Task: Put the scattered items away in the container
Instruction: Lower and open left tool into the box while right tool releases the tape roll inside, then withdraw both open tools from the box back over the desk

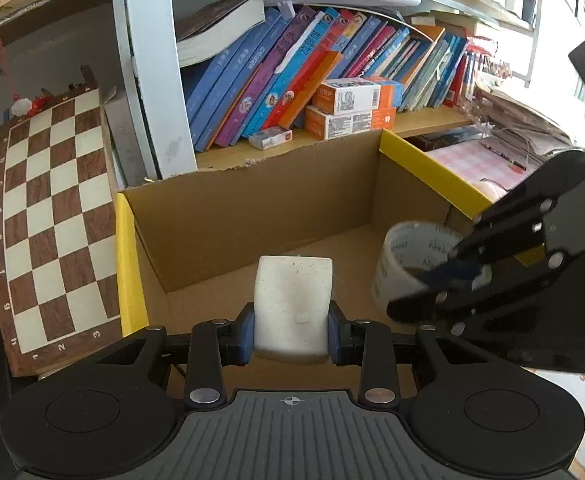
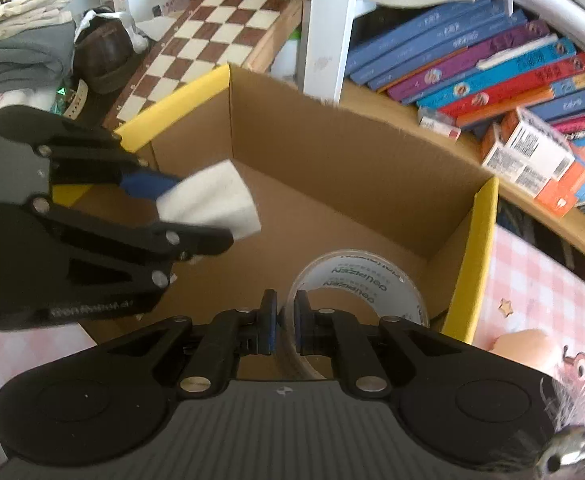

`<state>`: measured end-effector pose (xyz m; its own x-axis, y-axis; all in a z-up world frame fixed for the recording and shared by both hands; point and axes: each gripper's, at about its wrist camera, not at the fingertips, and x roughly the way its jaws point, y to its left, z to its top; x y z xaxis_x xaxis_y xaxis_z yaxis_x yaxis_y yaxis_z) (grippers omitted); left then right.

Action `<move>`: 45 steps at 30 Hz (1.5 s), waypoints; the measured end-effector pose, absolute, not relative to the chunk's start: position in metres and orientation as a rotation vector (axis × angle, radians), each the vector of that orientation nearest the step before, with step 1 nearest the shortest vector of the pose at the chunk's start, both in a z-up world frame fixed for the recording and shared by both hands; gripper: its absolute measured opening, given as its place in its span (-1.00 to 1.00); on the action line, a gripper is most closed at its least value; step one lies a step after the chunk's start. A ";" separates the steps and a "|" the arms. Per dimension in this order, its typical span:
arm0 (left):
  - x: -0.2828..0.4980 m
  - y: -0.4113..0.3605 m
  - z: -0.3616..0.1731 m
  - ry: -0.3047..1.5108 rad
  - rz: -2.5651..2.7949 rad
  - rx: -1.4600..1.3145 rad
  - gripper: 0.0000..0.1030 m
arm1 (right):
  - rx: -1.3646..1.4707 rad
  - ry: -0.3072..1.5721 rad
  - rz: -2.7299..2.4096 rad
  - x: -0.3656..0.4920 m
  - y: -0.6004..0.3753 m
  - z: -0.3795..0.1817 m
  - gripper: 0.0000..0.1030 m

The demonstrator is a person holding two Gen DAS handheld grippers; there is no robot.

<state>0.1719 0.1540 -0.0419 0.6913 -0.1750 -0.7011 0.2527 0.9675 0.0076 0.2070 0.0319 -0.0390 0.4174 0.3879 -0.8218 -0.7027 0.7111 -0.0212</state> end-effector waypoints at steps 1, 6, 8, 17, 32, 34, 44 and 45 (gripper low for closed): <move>0.172 0.154 -0.042 0.772 -0.240 0.105 -0.36 | -0.391 0.912 0.708 0.207 0.032 -0.041 -0.84; 0.172 0.153 -0.042 0.776 -0.239 0.111 -0.35 | -0.378 0.928 0.711 0.209 0.032 -0.043 -0.84; 0.173 0.153 -0.042 0.779 -0.238 0.112 -0.34 | -0.375 0.930 0.713 0.209 0.031 -0.043 -0.84; 0.173 0.153 -0.041 0.783 -0.240 0.109 -0.31 | -0.367 0.932 0.717 0.210 0.032 -0.043 -0.83; 0.168 0.151 -0.036 0.774 -0.238 0.113 -0.04 | -0.353 0.889 0.690 0.204 0.026 -0.029 -0.63; 0.166 0.152 -0.033 0.761 -0.227 0.109 0.10 | -0.344 0.881 0.684 0.202 0.023 -0.025 -0.62; 0.146 0.154 -0.005 0.672 -0.209 0.097 0.17 | -0.313 0.819 0.653 0.181 0.013 -0.003 -0.54; 0.143 0.154 -0.001 0.659 -0.208 0.095 0.20 | -0.309 0.810 0.648 0.178 0.011 0.000 -0.54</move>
